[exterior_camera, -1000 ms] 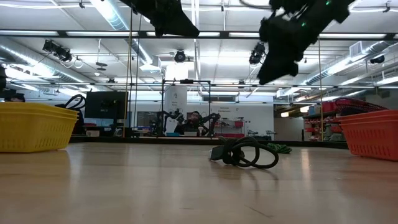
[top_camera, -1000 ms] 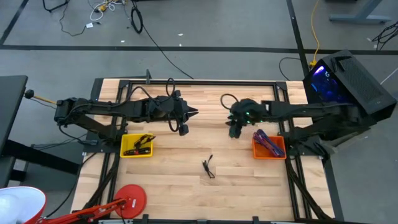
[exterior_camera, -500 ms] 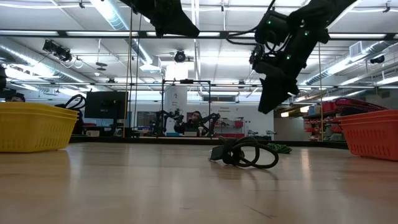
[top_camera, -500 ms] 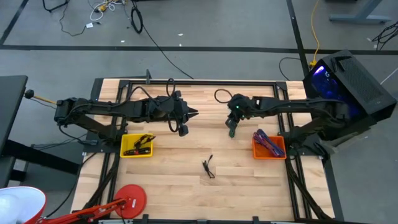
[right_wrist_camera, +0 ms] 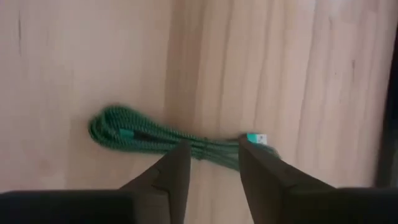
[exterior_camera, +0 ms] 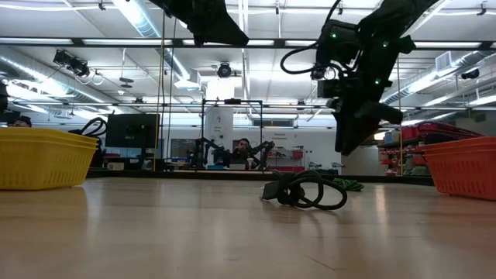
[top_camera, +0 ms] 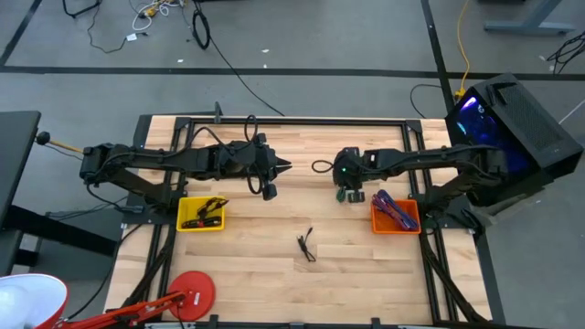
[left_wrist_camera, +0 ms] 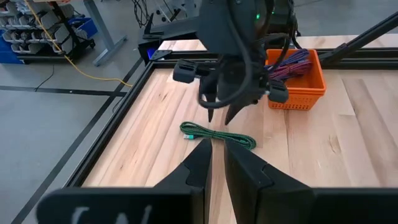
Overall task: Pick & Place USB Port
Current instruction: Put the green USB cable into the orange bin
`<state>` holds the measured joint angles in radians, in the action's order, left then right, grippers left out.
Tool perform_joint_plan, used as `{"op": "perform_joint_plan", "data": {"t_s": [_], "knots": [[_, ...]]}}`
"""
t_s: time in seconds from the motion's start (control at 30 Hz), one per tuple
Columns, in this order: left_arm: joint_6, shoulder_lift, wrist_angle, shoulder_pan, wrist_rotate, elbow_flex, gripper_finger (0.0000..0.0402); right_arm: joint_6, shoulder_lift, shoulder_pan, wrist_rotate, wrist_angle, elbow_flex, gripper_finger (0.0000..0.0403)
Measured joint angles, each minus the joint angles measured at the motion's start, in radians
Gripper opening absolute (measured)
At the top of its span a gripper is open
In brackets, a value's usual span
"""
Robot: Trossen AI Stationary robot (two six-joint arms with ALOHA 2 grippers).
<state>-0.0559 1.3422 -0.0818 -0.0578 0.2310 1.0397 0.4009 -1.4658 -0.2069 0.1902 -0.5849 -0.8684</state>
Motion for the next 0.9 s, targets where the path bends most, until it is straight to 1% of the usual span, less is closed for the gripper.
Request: {"op": "perform_joint_plan", "data": {"t_s": [0.1,0.2,0.33,0.6,0.77,0.9], "knots": [[0.000,0.000,0.000,0.000,0.000,0.000,0.0048,0.127,0.000,0.036,0.030,-0.001,0.000,0.0132],[0.000,0.000,0.000,0.000,0.000,0.000,0.0048,0.228,0.000,0.077,0.088,-0.010,0.000,0.0130],[0.000,0.000,0.000,0.000,0.000,0.000,0.0048,0.289,0.000,0.138,0.098,-0.023,0.000,0.0132],[0.000,0.000,0.002,-0.001,0.000,0.000,0.0048,0.284,-0.016,0.242,0.116,-0.041,0.000,0.0132],[0.001,0.000,0.002,-0.001,0.000,0.000,0.0048,0.239,-0.093,0.260,0.120,-0.063,0.000,0.0132],[0.001,0.000,0.002,-0.002,0.000,0.000,0.0048,0.230,-0.145,0.271,0.157,-0.063,0.000,0.0133]]}}
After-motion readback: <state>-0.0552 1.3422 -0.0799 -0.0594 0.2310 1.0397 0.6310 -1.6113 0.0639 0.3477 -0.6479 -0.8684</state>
